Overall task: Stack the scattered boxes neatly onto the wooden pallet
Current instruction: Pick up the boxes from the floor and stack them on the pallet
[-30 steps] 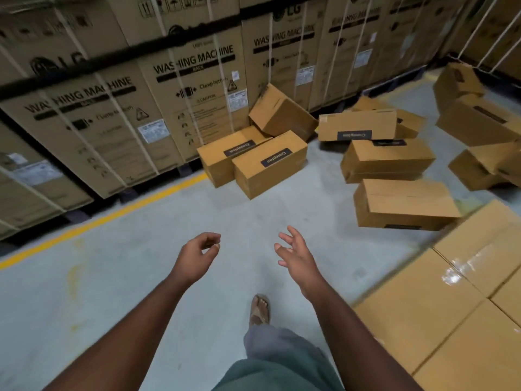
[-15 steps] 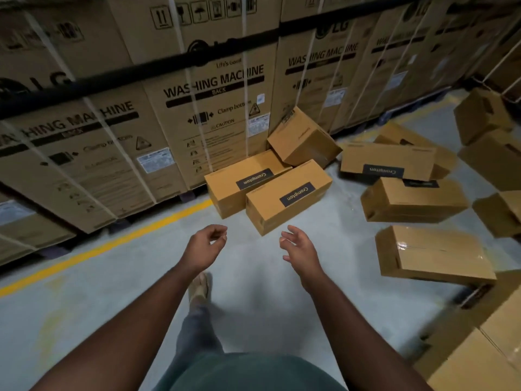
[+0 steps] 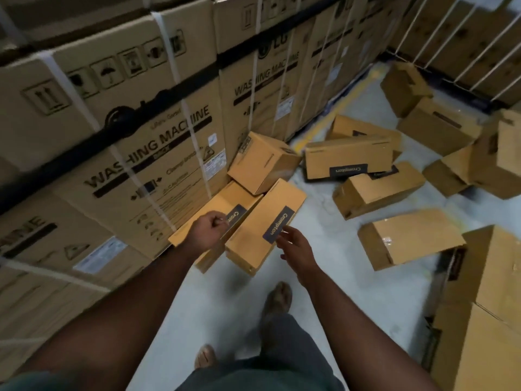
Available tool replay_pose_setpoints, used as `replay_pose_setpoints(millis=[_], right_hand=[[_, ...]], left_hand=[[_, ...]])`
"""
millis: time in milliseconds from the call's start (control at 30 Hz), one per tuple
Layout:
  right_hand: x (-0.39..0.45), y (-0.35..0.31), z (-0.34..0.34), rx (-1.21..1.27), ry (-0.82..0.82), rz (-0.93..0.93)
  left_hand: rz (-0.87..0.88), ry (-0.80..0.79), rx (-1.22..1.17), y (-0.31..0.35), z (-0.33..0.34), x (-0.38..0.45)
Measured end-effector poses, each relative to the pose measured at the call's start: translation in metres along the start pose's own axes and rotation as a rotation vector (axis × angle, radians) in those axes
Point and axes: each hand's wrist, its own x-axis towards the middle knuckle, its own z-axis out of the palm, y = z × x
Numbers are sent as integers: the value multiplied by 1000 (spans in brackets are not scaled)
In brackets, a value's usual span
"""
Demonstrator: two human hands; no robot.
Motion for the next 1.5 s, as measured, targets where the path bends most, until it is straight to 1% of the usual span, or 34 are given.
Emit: replay_pose_setpoints(millis=[33,100,200,267,367,467,500,567,633,667,700,767,800,867,933,1000,1067,1133,1200,1333,1433,1500], right_hand=[[24,-7,1,-8,19,-7],[74,-22,6,-4,8,-21],[162,-47,12,-58,-59,-41],[231,-61,15,-95,-84,-33],[340,-74,16,-218,-108,-67],[448,-75,10,-351,-134,-174],[481,-70,9,-342,-114,-202],[536,-64,12,-270,-14,-210],[581,-57,20,-292,48,-266],[599,-54,24,-382,3,-296],[617,-47,26,-483,-86,-306],[646,-30,26,-606,-258,-249],[656,-18,23,-656,-297,-233],[666,6,14,-723,-295,-227],[660,21,2,-711,-303,-222],[646,25,-15,-585,-279,-192],[630,17,-36,-399,-195,-110],[609,6,-59,-309,-113,-17],[582,-3,-78,-250,-60,49],[517,-10,-96,-161,26,108],[457,-15,-104,-72,109,123],[414,-13,-110,-32,135,138]], left_hand=[[-23,26,-23,8,-2,26],[-91,74,-99,16,4,76],[-260,82,-233,17,28,148],[-385,93,-271,15,46,200],[-530,140,-338,10,77,290],[-643,141,-468,-1,114,388],[-692,145,-503,-8,127,416],[-774,177,-538,-22,151,466],[-827,196,-580,-39,168,503],[-834,187,-636,-50,173,518],[-818,166,-714,-60,177,530],[-762,127,-840,-82,181,553],[-757,143,-864,-91,181,564],[-776,224,-896,-109,179,579],[-814,274,-950,-119,178,585],[-867,264,-989,-120,173,580],[-916,266,-1078,-114,164,570],[-939,203,-1158,-100,155,563],[-946,115,-1098,-76,147,559],[-969,75,-897,-27,130,535],[-887,68,-801,9,117,481],[-814,88,-742,28,113,433]])
